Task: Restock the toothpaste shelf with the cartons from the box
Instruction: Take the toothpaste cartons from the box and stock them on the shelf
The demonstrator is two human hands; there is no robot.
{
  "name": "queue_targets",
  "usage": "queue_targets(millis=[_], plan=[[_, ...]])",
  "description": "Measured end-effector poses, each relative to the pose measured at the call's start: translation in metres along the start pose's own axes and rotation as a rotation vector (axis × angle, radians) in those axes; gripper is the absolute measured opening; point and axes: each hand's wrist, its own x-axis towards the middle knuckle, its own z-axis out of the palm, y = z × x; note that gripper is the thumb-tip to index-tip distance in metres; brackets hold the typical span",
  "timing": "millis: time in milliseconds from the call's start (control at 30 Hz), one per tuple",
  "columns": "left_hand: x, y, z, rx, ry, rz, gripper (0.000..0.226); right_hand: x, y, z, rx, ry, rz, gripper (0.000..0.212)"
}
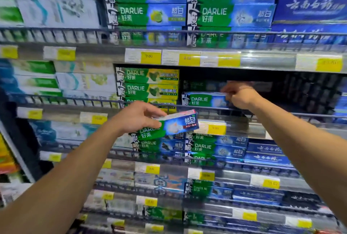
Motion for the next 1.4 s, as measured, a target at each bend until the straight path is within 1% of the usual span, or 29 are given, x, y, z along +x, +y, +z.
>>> queue_targets(millis=[100, 167, 300, 367, 433, 500, 533, 567, 633, 667, 700, 767, 867, 967, 1100, 1200, 1267, 1333, 1400], plan=[[0.007, -0.003, -0.001, 0.013, -0.009, 0.019, 0.035, 0.016, 0.003, 0.004, -0.044, -0.109, 0.012, 0.03], [0.011, -0.003, 0.0, -0.001, -0.017, 0.034, 0.037, 0.022, 0.004, 0.008, -0.088, -0.14, 0.004, 0.03], [0.014, 0.003, 0.003, 0.001, -0.008, 0.066, 0.037, 0.027, 0.005, 0.012, -0.112, -0.164, -0.012, 0.033], [0.013, 0.012, 0.005, 0.026, 0.007, 0.096, 0.037, 0.022, 0.003, 0.008, -0.107, -0.119, -0.022, 0.036], [0.012, 0.027, 0.008, 0.072, 0.036, 0.135, 0.036, 0.013, 0.001, 0.003, 0.01, 0.001, -0.048, 0.034], [0.011, 0.045, 0.015, 0.104, 0.074, 0.193, 0.036, -0.001, -0.004, -0.005, 0.189, 0.121, -0.103, 0.026], [0.013, 0.055, 0.02, 0.127, 0.098, 0.227, 0.036, -0.01, -0.007, -0.01, 0.293, 0.152, -0.127, 0.023], [0.015, 0.065, 0.027, 0.152, 0.125, 0.259, 0.037, -0.018, -0.009, -0.016, 0.423, 0.161, -0.138, 0.021], [0.023, 0.084, 0.04, 0.205, 0.182, 0.317, 0.039, -0.034, -0.013, -0.028, 0.687, 0.127, -0.113, 0.019], [0.028, 0.092, 0.046, 0.239, 0.212, 0.342, 0.04, -0.04, -0.013, -0.034, 0.764, 0.105, -0.114, 0.022], [0.034, 0.098, 0.053, 0.279, 0.24, 0.364, 0.04, -0.045, -0.01, -0.039, 0.783, 0.089, -0.129, 0.025], [0.049, 0.106, 0.066, 0.366, 0.296, 0.383, 0.041, -0.051, -0.002, -0.047, 0.703, 0.089, -0.176, 0.028], [0.073, 0.11, 0.083, 0.467, 0.332, 0.368, 0.041, -0.053, 0.013, -0.049, 0.427, 0.127, -0.21, 0.014], [0.091, 0.109, 0.095, 0.558, 0.303, 0.336, 0.041, -0.053, 0.022, -0.045, 0.218, 0.162, -0.211, 0.023], [0.103, 0.102, 0.102, 0.587, 0.239, 0.267, 0.041, -0.051, 0.026, -0.036, -0.004, 0.125, -0.25, 0.03], [0.102, 0.094, 0.102, 0.556, 0.228, 0.232, 0.04, -0.044, 0.026, -0.024, -0.068, 0.1, -0.256, 0.031], [0.095, 0.089, 0.101, 0.551, 0.267, 0.24, 0.037, -0.038, 0.026, -0.017, -0.097, 0.087, -0.231, 0.031], [0.085, 0.085, 0.1, 0.594, 0.292, 0.26, 0.036, -0.031, 0.026, -0.013, -0.11, 0.068, -0.189, 0.029], [0.076, 0.08, 0.1, 0.66, 0.265, 0.253, 0.043, -0.025, 0.026, -0.013, -0.096, 0.029, -0.16, 0.028]])
